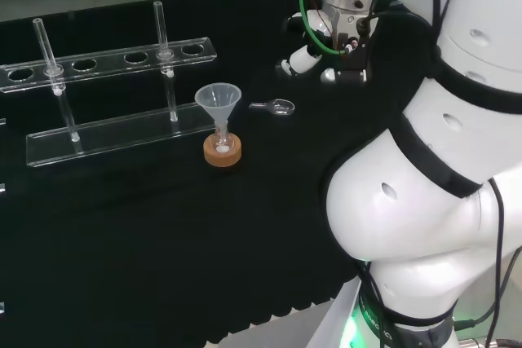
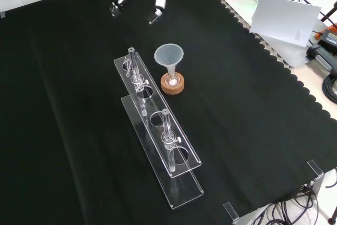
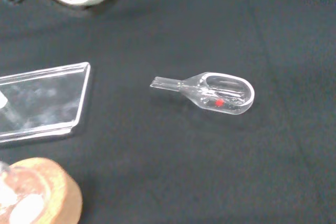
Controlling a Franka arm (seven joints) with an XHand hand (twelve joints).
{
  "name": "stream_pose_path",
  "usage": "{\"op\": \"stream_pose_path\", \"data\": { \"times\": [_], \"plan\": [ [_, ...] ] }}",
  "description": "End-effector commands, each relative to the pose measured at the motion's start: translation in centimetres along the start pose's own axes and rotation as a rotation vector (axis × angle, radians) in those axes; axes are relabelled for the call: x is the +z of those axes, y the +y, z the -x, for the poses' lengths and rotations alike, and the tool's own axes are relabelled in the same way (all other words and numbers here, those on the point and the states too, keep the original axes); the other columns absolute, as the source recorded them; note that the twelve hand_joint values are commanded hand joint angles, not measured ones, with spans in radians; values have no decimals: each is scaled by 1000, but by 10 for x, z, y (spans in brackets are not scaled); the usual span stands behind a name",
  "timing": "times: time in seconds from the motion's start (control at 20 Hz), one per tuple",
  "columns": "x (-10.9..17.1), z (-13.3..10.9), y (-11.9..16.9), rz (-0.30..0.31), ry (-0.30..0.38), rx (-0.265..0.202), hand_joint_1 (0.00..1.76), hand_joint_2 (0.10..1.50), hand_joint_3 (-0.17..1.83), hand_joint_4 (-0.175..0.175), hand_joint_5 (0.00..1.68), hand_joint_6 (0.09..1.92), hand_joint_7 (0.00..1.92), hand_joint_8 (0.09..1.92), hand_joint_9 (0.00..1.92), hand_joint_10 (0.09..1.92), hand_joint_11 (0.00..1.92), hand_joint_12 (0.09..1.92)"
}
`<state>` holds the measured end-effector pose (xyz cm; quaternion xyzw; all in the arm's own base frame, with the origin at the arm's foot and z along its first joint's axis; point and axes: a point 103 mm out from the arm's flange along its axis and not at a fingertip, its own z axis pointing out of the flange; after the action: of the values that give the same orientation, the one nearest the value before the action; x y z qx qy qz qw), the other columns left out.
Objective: Remove the funnel from the round-bottom flask.
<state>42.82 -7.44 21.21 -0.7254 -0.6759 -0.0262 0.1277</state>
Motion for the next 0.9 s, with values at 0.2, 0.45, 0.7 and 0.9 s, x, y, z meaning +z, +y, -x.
{"op": "stream_pose_path", "data": {
  "times": [0.2, 0.45, 0.7, 0.9],
  "plan": [
    [-3, -49, -50, -62, -123, -38, 776, 611, 531, -19, 359, 115, 235, 648, 481, 615, 298, 1357],
    [-7, -77, -67, -88, -164, -56, 765, 612, 526, -19, 359, 104, 235, 646, 481, 609, 296, 1357],
    [-8, -101, -77, -113, -192, -84, 745, 613, 519, -24, 371, 88, 273, 653, 557, 606, 322, 1359],
    [-10, -116, -77, -170, -203, -101, 702, 610, 503, -31, 348, 87, 247, 647, 532, 591, 328, 1368]
  ]
}}
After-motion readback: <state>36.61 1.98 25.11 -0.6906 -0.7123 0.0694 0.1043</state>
